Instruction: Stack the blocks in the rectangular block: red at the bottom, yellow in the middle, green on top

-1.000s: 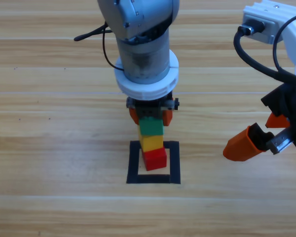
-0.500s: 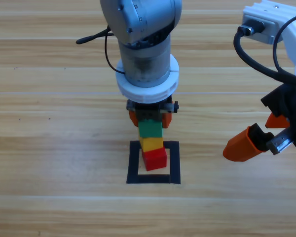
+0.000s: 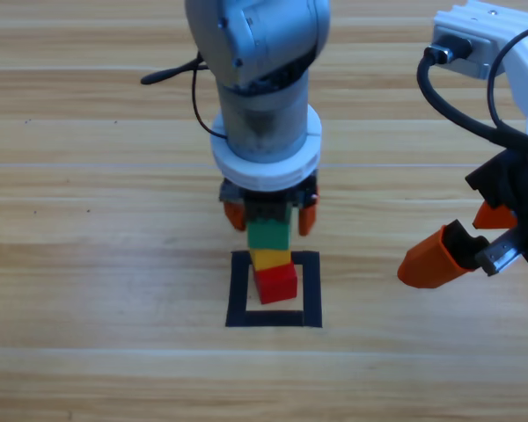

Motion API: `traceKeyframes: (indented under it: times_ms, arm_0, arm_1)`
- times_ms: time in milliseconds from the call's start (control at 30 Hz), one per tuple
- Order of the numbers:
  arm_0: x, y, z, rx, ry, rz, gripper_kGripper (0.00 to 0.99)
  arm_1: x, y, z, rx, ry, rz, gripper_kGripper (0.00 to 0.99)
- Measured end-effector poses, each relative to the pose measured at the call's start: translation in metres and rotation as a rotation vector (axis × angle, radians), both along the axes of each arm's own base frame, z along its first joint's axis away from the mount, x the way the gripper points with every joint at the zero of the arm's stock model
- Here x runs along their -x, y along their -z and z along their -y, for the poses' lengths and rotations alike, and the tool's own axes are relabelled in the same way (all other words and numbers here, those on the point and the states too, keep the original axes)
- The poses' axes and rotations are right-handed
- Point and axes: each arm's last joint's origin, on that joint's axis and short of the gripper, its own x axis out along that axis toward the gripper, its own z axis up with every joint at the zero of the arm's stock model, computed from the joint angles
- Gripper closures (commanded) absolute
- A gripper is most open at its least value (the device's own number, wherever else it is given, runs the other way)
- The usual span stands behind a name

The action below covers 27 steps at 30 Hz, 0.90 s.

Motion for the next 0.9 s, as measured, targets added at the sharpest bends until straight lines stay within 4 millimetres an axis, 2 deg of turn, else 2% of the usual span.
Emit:
traceKeyframes:
  times_ms: [433, 567, 667, 733, 833, 900]
  arm_0:
    - [0.005, 0.003, 0.005, -0.009, 0.003, 0.003, 0.016]
    - [0.007, -0.005, 0.004, -0.024, -0.033, 0.059, 0.016]
    - [0.018, -0.037, -0.005, -0.01, -0.048, 0.15, 0.016]
    - [0.029, -0.069, -0.016, 0.027, -0.074, 0.227, 0.016]
    - [0.055, -0.119, -0.035, 0.081, -0.083, 0.365, 0.016]
    - [0.077, -0.141, -0.049, 0.101, -0.079, 0.431, 0.014]
  arm_1:
    - [0.0, 0.0, 0.001, 0.004, 0.003, 0.006, 0.0]
    - [0.003, -0.007, 0.008, -0.008, 0.013, 0.035, 0.0]
    - [0.004, -0.01, 0.01, -0.013, 0.016, 0.044, 0.0]
    - [0.004, -0.01, 0.01, -0.013, 0.016, 0.044, 0.0]
    - [0.004, -0.01, 0.01, -0.013, 0.016, 0.044, 0.0]
    - [0.004, -0.01, 0.01, -0.013, 0.016, 0.044, 0.0]
